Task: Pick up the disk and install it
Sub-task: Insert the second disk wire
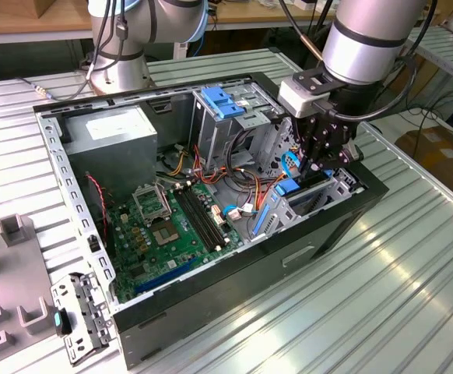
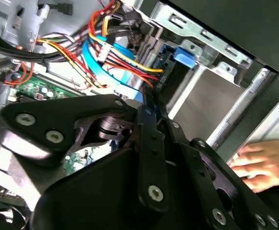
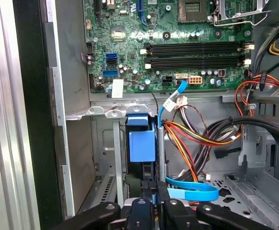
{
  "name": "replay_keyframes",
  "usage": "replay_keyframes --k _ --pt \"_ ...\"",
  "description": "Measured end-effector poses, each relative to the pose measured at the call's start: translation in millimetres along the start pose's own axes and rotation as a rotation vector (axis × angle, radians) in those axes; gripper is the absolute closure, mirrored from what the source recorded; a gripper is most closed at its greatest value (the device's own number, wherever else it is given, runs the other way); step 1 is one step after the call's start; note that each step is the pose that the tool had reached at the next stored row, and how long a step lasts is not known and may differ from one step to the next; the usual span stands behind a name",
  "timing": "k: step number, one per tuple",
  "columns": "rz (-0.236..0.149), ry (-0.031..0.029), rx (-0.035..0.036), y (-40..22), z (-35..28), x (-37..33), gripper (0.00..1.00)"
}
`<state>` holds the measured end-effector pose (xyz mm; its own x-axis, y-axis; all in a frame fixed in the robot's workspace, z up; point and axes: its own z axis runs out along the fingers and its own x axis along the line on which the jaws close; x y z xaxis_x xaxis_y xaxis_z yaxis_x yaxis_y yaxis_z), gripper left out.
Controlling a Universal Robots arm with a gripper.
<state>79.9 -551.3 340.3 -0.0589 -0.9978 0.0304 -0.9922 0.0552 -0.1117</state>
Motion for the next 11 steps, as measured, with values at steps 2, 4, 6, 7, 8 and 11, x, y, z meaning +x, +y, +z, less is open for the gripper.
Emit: replay_keyframes --k 2,4,6,7,8,11 --pt "0.000 -0.0005 0.0000 0.1 0.6 0.0 0.84" --pt "0.000 -0.0005 0.0000 0.1 0.7 0.0 0.84" --pt "0.000 -0.0008 0.0000 0.1 0.8 0.0 0.84" --pt "0.000 -0.0009 0.0000 0.0 0.8 0.0 0.83" --pt "0.000 -0.0013 0.0001 -0.1 0.0 0.0 0.83" --pt "0.000 -0.0005 0.0001 -1.5 -12.1 0.4 0.76"
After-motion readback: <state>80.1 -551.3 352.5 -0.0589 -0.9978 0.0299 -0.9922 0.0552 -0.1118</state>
